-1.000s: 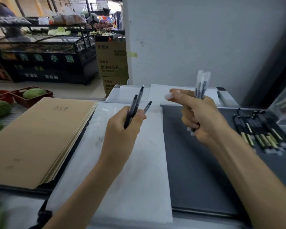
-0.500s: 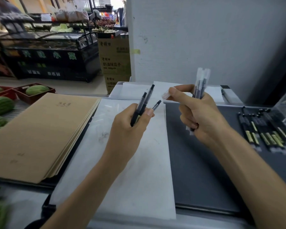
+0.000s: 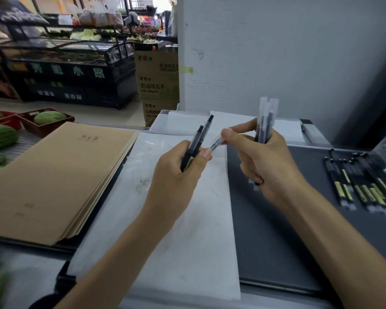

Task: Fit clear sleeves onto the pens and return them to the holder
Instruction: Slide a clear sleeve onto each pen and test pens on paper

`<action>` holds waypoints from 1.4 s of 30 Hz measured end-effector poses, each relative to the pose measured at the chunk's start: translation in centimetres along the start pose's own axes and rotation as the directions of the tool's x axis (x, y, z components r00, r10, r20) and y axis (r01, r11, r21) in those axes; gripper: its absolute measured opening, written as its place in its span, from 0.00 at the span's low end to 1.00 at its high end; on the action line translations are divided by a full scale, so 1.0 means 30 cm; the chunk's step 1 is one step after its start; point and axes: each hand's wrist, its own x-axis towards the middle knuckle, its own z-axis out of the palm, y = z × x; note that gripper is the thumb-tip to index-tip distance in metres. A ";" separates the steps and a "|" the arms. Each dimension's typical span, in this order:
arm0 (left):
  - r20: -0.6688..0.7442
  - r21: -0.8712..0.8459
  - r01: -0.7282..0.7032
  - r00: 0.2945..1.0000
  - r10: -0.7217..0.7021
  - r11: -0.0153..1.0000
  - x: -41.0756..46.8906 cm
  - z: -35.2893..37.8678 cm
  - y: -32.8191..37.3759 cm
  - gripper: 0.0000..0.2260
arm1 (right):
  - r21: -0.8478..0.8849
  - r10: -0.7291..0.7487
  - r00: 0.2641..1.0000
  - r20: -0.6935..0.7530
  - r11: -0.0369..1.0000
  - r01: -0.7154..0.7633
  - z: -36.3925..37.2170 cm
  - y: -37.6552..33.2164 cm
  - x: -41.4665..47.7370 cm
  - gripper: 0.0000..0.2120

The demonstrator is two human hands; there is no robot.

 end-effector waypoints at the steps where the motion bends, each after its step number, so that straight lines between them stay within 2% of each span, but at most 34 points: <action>1: 0.005 0.003 -0.002 1.000 0.002 1.000 0.000 0.001 0.001 0.10 | -0.021 -0.008 1.000 -0.004 1.000 0.008 0.004 0.000 -0.004 0.12; 5: -0.012 0.017 -0.015 1.000 0.015 1.000 -0.001 0.002 0.001 0.11 | -0.035 -0.012 1.000 -0.009 0.999 0.012 0.023 -0.004 -0.014 0.13; 9: -0.009 0.068 -0.050 0.999 0.051 0.996 -0.005 0.001 0.010 0.11 | -0.077 -0.102 0.992 -0.079 0.992 0.096 0.039 -0.001 -0.019 0.09; 12: -0.025 0.057 -0.050 0.998 0.051 0.997 -0.005 -0.001 0.006 0.09 | -0.116 -0.165 0.982 -0.088 0.981 0.154 0.058 0.006 -0.020 0.15; 20: -0.042 0.078 -0.066 0.997 0.069 0.995 0.001 0.000 -0.008 0.07 | -0.150 -0.196 0.977 -0.083 0.972 0.182 0.066 0.013 -0.024 0.13; 25: -0.054 0.032 -0.065 0.996 0.066 0.997 -0.003 -0.001 -0.003 0.09 | -0.110 -0.104 0.993 -0.062 0.989 0.097 0.062 -0.007 -0.018 0.08; 29: -0.052 -0.016 -0.048 0.998 0.047 0.999 -0.004 0.001 0.001 0.08 | 0.035 0.015 0.999 -0.039 0.999 -0.014 0.058 -0.004 -0.025 0.14; 34: -0.057 -0.097 -0.016 0.998 0.011 0.995 0.002 -0.004 -0.005 0.12 | 0.056 0.056 0.998 0.021 0.997 -0.058 0.050 0.001 -0.021 0.23; 37: -0.027 -0.134 0.002 1.000 -0.006 0.991 0.004 0.000 -0.002 0.12 | 0.100 0.073 0.996 0.058 0.992 -0.079 0.059 0.003 -0.018 0.19; 39: -0.009 -0.160 0.017 1.000 -0.019 0.987 0.005 0.003 0.003 0.12 | 0.094 0.078 0.993 0.087 0.992 -0.086 0.064 0.007 -0.021 0.14; 42: 0.000 -0.164 0.041 0.999 -0.041 0.986 0.005 0.005 -0.001 0.14 | 0.063 0.065 0.994 0.092 0.995 -0.071 0.070 0.009 -0.029 0.13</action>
